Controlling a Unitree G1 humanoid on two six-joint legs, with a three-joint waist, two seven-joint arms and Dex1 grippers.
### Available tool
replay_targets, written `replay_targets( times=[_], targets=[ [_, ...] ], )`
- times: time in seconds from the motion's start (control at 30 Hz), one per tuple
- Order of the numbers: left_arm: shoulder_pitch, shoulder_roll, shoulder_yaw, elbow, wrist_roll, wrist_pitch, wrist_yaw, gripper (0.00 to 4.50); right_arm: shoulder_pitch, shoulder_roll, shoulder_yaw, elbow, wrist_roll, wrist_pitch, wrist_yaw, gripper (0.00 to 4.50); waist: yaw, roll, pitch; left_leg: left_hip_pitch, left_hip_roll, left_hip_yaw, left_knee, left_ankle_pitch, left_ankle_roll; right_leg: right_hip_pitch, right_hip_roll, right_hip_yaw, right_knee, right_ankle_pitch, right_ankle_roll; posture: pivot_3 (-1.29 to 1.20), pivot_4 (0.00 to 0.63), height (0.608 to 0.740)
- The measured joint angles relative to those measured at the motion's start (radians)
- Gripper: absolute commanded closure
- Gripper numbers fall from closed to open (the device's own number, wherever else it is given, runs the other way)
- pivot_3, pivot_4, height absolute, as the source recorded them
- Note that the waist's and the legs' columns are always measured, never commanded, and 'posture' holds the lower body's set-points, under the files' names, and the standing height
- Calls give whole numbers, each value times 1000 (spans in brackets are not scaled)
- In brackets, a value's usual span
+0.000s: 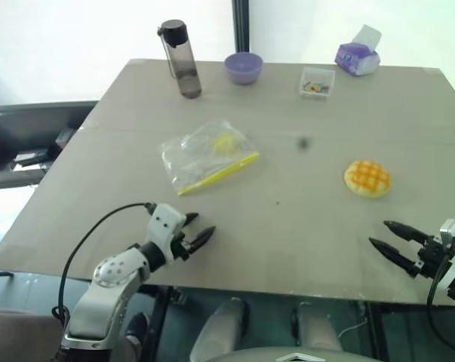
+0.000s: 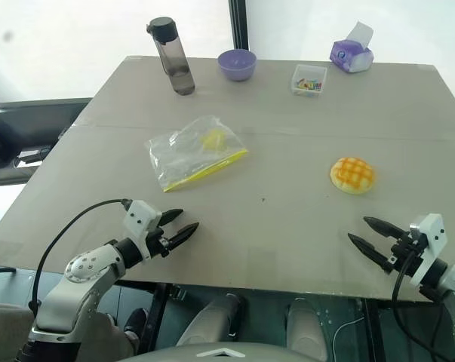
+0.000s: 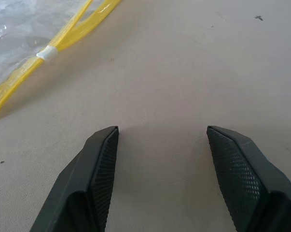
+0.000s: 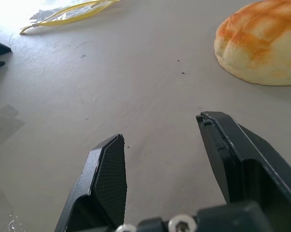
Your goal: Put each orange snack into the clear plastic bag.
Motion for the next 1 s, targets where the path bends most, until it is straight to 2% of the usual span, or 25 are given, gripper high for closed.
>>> replay_targets(
  times=[0.33,0.9,1.0],
  targets=[
    [46,13,49,-22,-21,-11,-7,1438,-77,-30,13,64,1,-1,59,1765,2,-2,2,-1,0,0,0,0,0,0,0,0,-1,0,0,0,150,739],
    [23,12,48,9,-11,-41,-1,1438,-47,-31,15,42,1,0,76,1765,0,-2,2,-1,0,0,0,0,0,0,0,0,-1,0,0,0,150,739],
    [-2,3,53,25,-28,-2,16,1438,-46,-29,15,33,2,-3,74,1765,0,-2,2,-1,0,0,0,0,0,0,0,0,-1,0,0,0,150,739]
  ],
)
